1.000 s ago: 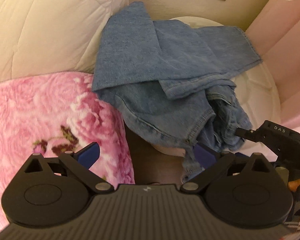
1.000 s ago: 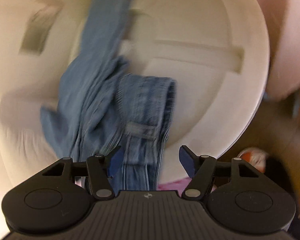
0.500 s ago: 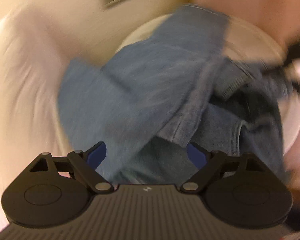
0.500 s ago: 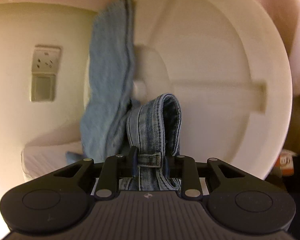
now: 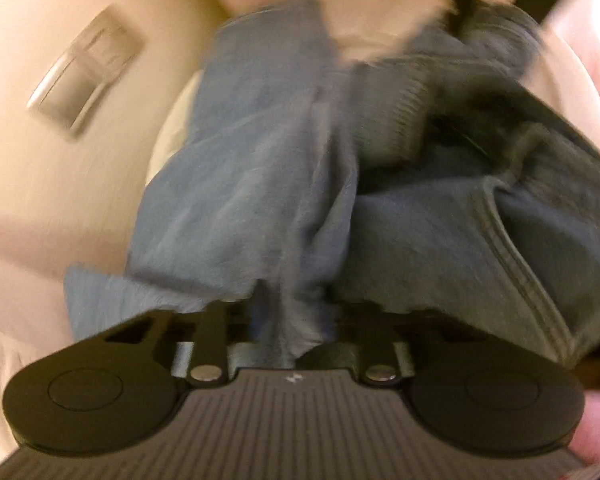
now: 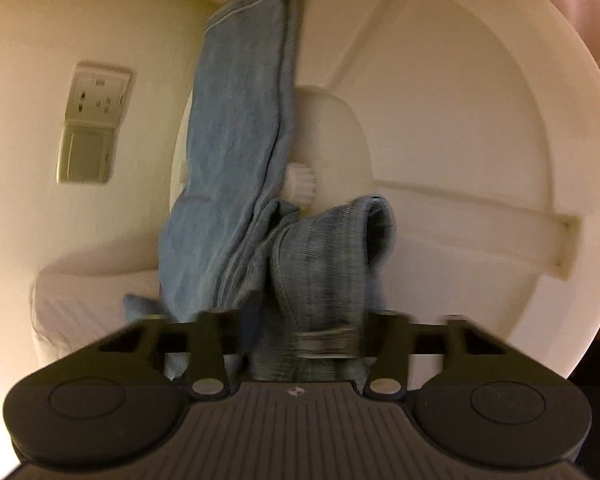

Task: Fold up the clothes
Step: 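Lift the jeans with both grippers and carry them onto the pink bed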

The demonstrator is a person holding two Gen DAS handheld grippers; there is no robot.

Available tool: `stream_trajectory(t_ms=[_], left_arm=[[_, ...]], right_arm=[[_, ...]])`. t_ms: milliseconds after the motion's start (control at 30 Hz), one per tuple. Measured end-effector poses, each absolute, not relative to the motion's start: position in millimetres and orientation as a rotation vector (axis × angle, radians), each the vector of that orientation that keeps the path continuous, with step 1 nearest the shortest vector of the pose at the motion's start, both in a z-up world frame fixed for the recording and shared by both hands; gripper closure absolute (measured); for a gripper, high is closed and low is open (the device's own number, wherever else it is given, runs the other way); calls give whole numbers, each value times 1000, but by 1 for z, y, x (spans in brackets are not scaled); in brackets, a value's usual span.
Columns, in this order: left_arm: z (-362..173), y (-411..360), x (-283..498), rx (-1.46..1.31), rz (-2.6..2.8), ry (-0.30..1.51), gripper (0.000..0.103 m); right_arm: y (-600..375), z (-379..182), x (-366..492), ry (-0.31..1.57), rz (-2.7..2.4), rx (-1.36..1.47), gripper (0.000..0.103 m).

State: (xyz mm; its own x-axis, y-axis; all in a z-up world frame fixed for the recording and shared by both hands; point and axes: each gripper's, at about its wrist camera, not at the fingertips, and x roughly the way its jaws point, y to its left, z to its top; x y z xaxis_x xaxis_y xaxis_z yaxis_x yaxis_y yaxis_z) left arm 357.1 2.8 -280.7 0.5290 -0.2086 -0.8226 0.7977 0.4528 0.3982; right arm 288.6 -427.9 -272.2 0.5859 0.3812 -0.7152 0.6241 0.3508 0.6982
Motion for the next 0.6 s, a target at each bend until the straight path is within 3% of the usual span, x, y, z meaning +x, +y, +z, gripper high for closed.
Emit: stream_trajectory(t_ms=[133, 367, 600], left_arm=[[-239, 23, 371, 586, -636, 796, 92], [-154, 66, 382, 210, -493, 700, 94], [-86, 107, 343, -99, -421, 575, 96]], right_arm=[[-429, -251, 290, 985, -148, 1177, 85], [-424, -156, 309, 765, 31, 1009, 91], [-410, -50, 316, 534, 263, 895, 93]])
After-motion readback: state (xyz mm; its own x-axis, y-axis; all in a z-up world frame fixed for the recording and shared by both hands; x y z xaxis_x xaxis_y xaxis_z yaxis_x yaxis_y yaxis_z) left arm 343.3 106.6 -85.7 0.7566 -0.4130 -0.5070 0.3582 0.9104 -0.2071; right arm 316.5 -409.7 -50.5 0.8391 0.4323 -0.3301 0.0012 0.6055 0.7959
